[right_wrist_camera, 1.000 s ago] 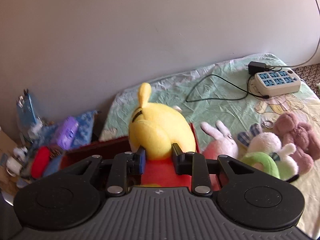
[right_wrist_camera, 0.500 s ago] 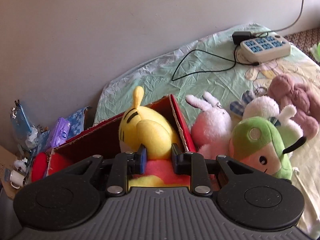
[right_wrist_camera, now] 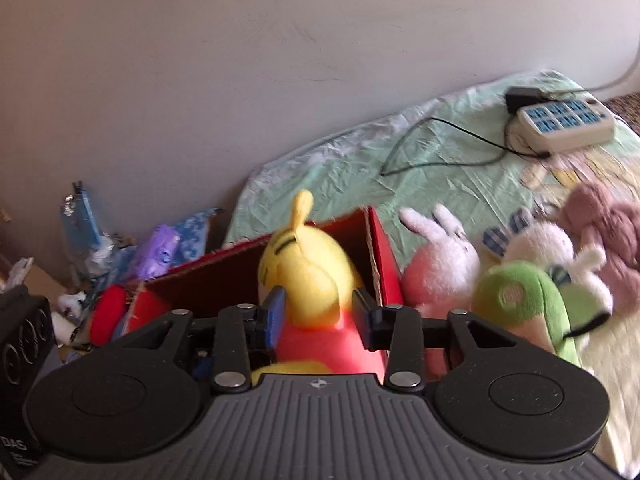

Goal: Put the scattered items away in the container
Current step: 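Lift the tiger plush with the right tool and carry it over the red box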

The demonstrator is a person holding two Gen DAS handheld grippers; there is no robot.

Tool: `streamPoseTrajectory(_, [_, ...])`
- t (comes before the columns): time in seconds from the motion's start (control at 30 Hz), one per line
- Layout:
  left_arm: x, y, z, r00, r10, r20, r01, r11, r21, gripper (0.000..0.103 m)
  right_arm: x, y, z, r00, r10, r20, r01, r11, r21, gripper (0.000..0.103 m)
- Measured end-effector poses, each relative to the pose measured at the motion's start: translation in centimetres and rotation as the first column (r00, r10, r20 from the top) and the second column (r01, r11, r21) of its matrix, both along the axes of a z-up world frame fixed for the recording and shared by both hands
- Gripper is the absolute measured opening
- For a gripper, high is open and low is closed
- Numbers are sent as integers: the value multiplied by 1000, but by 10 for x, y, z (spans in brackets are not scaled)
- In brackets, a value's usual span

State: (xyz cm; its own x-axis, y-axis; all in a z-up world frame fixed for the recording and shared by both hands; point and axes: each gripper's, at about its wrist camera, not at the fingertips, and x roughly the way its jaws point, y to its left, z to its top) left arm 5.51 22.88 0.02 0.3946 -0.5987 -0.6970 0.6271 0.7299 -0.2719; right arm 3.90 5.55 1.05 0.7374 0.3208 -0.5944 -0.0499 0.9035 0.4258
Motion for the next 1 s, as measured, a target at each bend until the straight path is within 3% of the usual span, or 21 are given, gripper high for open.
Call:
streamPoseTrajectory(0.07, [0,2,2,1000,13,-1,-13,1000,-5,85,12,3,5,998,51,22,-50,998,-46,44])
streamPoseTrajectory(0.17, [1,3,5,1000,23,0,-23,999,-39,85,34,9,4,993,108,35,-104,988,-110,61])
streamPoseTrajectory(0.3, [7,-8,-2,999,24,-22,-24,999,-22,89,64,16,-16,980,192,-48,-196,977,-84,63])
streamPoseTrajectory(0.37, [15,-7,-8,997,32,-68,-34,999,-39,90,72,18,-25,978,193,-84,-200,976,-82,57])
streamPoseTrajectory(0.5, [24,-6,-12,993,36,-112,-44,997,-67,93,58,9,-23,987,150,-66,-153,987,-48,41])
streamPoseTrajectory(0.63, [25,-18,-11,997,6,-72,-9,999,-47,100,29,12,-12,999,41,23,-37,986,-162,38])
streamPoseTrajectory(0.77, [46,-21,-21,988,4,-154,-11,999,-42,100,34,33,-19,1000,26,8,-22,954,-300,35])
streamPoseTrajectory(1.0, [27,-8,-9,995,18,-97,-21,999,-28,100,39,30,-21,1000,22,1,-21,962,-272,39])
